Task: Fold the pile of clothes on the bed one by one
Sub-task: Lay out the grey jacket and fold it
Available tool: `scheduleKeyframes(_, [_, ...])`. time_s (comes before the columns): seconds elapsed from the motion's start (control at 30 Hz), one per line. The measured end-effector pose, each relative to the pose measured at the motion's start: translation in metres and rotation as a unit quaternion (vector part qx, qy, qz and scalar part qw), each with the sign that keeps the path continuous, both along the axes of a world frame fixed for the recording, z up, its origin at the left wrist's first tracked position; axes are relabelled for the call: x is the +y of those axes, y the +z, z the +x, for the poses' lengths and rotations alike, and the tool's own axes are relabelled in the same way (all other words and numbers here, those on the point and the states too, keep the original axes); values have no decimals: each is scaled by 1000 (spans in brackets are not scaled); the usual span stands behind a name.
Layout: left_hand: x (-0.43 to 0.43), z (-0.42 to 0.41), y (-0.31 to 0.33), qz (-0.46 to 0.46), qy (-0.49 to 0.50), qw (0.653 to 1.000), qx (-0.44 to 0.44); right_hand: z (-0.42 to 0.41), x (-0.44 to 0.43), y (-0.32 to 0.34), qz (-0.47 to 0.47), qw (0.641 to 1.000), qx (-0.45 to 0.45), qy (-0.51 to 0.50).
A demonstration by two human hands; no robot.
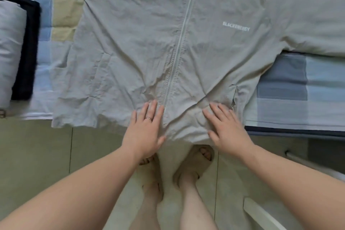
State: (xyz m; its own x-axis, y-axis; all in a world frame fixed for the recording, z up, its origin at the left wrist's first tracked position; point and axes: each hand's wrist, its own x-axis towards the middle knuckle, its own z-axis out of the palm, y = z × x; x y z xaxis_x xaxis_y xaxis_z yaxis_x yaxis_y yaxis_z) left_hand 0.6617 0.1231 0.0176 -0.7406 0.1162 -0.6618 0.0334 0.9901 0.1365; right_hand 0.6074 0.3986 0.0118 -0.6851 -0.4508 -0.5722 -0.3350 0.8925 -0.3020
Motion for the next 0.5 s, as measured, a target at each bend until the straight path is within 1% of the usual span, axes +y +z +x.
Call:
scheduleKeyframes(0.03, [1,9,1,3,-11,1000,21,5,7,5,-21,998,30,-46])
scheduleKeyframes(0.07, [1,12,2,5,-31,998,48,7,12,10,-20,992,70,-107])
scheduleKeyframes(0.1, [1,14,0,14,-46,996,73,6,14,13,1,978,99,-185])
scheduleKeyframes(0.13, [1,13,-3,26,-56,993,99,2,15,15,27,954,107,-278])
scheduleKeyframes(0.17, [3,10,-5,32,-65,991,108,-3,16,13,45,921,95,-375])
scheduleKeyframes(0.2, [7,5,-7,31,-68,992,103,-11,16,12,42,882,65,-465])
scheduleKeyframes(0.23, [11,2,-10,27,-67,993,96,-19,15,9,15,841,38,-539])
scheduleKeyframes(0.27, [16,-1,-15,23,-66,993,93,-26,16,3,-27,808,19,-588])
scheduleKeyframes(0.3, [20,-3,-20,15,-65,994,92,-32,16,-1,-64,786,1,-614])
scheduleKeyframes(0.33, [24,-5,-22,8,-64,994,88,-36,15,-4,-91,778,-20,-621])
scheduleKeyframes(0.4, [30,-4,-24,1,-61,994,86,-39,15,-8,-129,782,-62,-606])
scheduleKeyframes(0.5, [41,2,-23,1,-41,996,76,-40,30,-2,-147,783,-76,-599])
